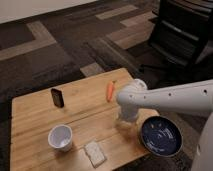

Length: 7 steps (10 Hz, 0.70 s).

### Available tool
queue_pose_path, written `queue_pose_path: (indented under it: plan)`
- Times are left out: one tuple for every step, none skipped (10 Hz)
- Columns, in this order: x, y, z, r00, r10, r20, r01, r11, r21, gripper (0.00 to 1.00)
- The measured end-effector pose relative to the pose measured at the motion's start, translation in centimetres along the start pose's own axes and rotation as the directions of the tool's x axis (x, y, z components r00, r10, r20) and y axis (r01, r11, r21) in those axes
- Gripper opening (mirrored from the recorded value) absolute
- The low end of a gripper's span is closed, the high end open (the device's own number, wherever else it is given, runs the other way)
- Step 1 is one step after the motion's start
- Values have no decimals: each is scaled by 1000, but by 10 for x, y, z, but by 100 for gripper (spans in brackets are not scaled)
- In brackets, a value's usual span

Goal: Push the ceramic bowl across the table

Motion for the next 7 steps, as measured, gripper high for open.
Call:
queue_pose_path:
  plan:
    - [1, -24, 2, 999, 45, -10, -45, 999, 28, 65]
    - [1, -56, -2, 994, 114, -4, -113, 991, 67, 65]
    - [3, -95, -12, 979, 203, 17, -203, 972, 115, 65]
    - [4, -113, -20, 968, 248, 36, -251, 958, 139, 65]
    - [4, -121, -26, 961, 272, 49, -277, 949, 151, 65]
    - [4, -120, -25, 962, 270, 49, -274, 950, 151, 65]
    - [4, -120, -25, 962, 269, 49, -274, 950, 151, 65]
